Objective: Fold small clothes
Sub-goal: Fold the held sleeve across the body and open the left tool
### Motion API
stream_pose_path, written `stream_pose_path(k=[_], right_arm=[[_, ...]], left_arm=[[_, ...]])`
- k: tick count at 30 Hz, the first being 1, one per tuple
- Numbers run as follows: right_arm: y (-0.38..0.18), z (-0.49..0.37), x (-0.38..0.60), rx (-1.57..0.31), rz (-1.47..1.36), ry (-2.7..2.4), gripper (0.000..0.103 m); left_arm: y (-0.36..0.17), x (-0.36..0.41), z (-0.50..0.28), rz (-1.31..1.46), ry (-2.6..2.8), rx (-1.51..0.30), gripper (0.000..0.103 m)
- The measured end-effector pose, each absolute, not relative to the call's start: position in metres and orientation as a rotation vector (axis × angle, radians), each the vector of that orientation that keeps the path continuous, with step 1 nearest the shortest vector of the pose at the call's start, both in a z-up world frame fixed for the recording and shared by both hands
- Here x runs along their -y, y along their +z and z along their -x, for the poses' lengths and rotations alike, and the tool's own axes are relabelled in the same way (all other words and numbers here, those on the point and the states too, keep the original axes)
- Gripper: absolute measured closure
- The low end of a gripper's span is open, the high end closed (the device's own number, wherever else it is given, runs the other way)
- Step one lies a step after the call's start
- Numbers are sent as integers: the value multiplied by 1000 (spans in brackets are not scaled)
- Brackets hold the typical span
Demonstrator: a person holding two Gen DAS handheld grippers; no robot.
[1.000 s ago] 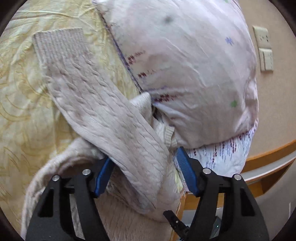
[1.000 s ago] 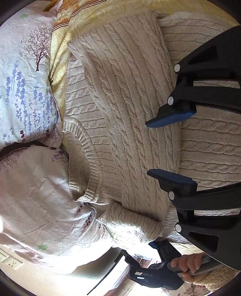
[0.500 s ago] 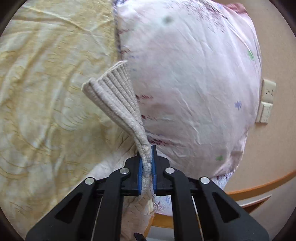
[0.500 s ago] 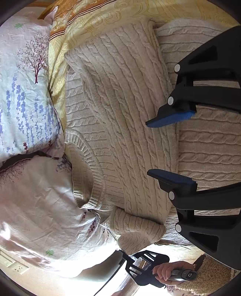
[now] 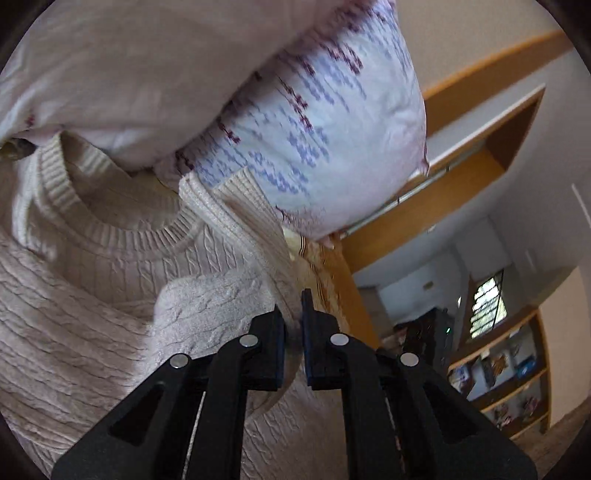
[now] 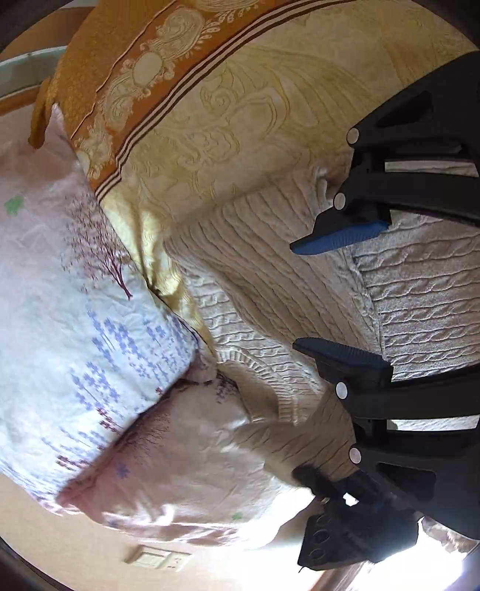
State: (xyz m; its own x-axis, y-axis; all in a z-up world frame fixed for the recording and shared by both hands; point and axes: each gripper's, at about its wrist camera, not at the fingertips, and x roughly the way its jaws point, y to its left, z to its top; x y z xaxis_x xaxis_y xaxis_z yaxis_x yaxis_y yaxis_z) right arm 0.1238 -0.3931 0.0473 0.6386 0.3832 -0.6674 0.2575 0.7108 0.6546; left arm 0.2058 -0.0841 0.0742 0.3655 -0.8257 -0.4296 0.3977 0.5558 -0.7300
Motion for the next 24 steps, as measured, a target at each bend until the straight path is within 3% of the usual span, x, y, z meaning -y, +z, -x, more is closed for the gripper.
stream_pose_path(k=[8, 10, 12, 17, 24], right_arm=[[32, -121, 431, -885, -1035, 110, 54], [29, -122, 432, -904, -1070, 135, 54], [26, -126, 429, -930, -1087, 155, 54], [23, -132, 421, -1025, -1064, 176, 55], [23, -122, 420, -1097, -1037, 176, 56]], left_arm=[[33, 162, -168, 75, -874, -966, 93], [30, 164, -160, 14, -879, -962, 84], [31, 164, -153, -41, -874, -944, 59], [45, 143, -136, -103, -876, -883, 36], [39, 32, -151, 221, -636, -982, 33]])
